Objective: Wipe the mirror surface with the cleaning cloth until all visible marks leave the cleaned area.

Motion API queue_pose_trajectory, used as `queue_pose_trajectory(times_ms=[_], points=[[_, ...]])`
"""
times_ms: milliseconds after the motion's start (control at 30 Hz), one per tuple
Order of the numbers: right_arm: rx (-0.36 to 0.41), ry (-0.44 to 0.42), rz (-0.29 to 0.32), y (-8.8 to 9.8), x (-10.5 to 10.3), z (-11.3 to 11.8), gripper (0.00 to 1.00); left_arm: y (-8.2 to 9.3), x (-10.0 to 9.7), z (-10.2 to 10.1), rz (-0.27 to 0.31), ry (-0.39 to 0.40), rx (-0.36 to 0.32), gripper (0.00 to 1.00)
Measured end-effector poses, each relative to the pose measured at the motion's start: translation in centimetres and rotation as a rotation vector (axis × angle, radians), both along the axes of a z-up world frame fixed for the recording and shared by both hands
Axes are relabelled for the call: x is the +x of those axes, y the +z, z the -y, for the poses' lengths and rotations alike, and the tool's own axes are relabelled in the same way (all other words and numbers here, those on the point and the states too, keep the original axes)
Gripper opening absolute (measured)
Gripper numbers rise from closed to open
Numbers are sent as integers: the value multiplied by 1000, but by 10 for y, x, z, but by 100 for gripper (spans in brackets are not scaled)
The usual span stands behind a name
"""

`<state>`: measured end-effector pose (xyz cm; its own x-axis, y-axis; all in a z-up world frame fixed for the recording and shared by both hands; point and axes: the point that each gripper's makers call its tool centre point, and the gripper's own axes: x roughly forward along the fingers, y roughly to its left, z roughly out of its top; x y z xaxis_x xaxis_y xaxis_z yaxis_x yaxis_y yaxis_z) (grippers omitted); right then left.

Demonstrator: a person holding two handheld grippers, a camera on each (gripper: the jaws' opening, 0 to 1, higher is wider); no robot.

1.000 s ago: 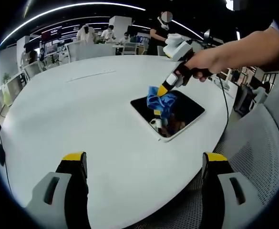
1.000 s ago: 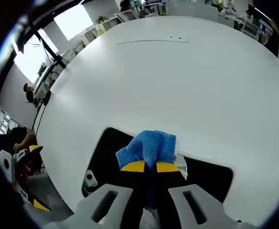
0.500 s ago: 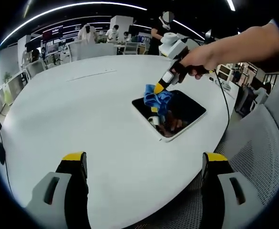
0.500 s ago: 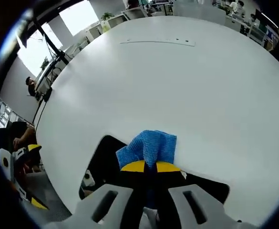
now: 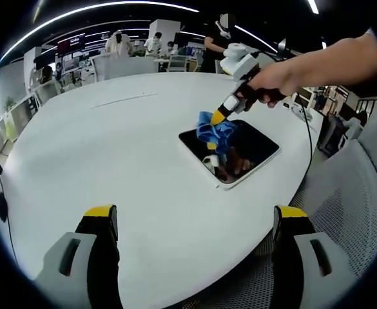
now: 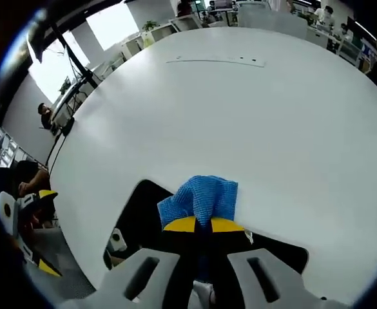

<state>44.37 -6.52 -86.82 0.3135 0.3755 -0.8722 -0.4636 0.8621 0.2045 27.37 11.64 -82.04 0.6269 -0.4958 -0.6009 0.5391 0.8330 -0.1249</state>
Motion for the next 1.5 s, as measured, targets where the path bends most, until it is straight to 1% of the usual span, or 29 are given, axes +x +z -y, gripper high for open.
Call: queue_pose_trajectory(times_ms=[500, 933, 1100, 1200, 1267, 1333, 1400, 1500], points=[[-21, -19, -1, -1, 1, 24, 0, 0, -1, -1, -3, 1, 5, 99], [-51, -19, -3, -2, 6, 45, 0, -1, 0, -2, -10, 5, 9, 99], [-60, -23, -1, -2, 4, 44, 0, -1, 0, -2, -11, 5, 11, 99], [-68, -27, 9, -2, 5, 45, 0, 1, 1, -1, 9, 1, 11, 99], [-73, -27, 15, -2, 6, 45, 0, 1, 1, -1, 8, -2, 8, 99], [-72, -50, 12, -2, 7, 45, 0, 0, 2, 0, 9, -6, 10, 99], [-72, -67, 13, -2, 6, 45, 0, 2, 3, -1, 29, -8, 13, 99], [-70, -70, 24, 0, 2, 45, 0, -1, 2, -1, 18, -10, 21, 99]])
